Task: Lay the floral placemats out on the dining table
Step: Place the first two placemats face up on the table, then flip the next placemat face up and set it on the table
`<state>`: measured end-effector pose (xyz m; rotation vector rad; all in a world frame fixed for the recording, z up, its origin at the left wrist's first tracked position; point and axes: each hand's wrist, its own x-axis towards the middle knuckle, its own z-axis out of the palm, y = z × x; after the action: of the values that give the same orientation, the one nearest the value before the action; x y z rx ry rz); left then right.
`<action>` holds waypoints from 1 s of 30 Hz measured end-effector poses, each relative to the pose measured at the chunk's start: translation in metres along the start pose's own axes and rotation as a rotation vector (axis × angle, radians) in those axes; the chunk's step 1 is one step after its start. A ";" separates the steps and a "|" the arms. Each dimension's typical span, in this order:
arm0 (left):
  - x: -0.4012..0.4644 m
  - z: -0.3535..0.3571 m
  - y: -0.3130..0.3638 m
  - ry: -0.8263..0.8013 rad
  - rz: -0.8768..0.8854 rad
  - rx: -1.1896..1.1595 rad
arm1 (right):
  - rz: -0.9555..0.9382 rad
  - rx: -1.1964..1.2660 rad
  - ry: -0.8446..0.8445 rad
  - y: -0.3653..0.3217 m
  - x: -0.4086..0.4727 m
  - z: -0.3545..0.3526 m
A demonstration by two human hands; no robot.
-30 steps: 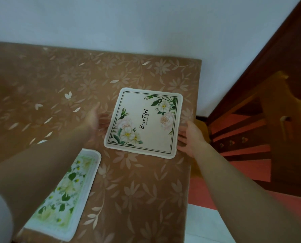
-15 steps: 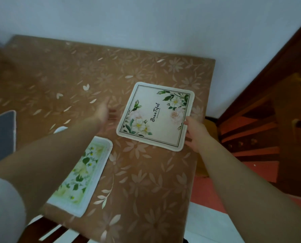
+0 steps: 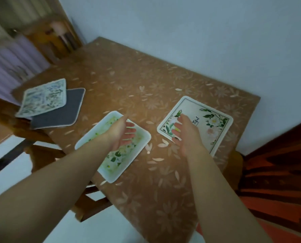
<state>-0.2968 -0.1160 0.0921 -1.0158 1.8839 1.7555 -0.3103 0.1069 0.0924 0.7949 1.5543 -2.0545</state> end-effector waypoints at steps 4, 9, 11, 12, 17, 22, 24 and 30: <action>-0.061 -0.050 0.005 0.044 0.138 -0.072 | -0.136 -0.007 -0.043 -0.004 -0.075 0.025; -0.143 -0.093 -0.026 0.020 0.288 -0.125 | -0.257 0.021 -0.082 0.038 -0.176 0.060; -0.177 -0.113 -0.050 0.007 0.311 -0.137 | -0.289 -0.003 -0.090 0.064 -0.211 0.073; -0.193 -0.124 -0.061 0.010 0.321 -0.143 | -0.299 -0.017 -0.090 0.076 -0.227 0.079; -0.254 -0.187 -0.097 0.070 0.370 -0.182 | -0.289 -0.024 -0.120 0.117 -0.281 0.116; -0.273 -0.246 -0.105 0.158 0.377 -0.212 | -0.230 -0.006 -0.171 0.144 -0.300 0.163; -0.271 -0.267 -0.107 0.175 0.369 -0.236 | -0.216 0.000 -0.175 0.152 -0.299 0.186; -0.239 -0.327 -0.107 0.230 0.330 -0.248 | -0.160 0.004 -0.171 0.171 -0.273 0.260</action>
<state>0.0055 -0.3687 0.2340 -1.0811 2.1105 2.1863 -0.0444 -0.1884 0.2088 0.4954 1.5622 -2.1752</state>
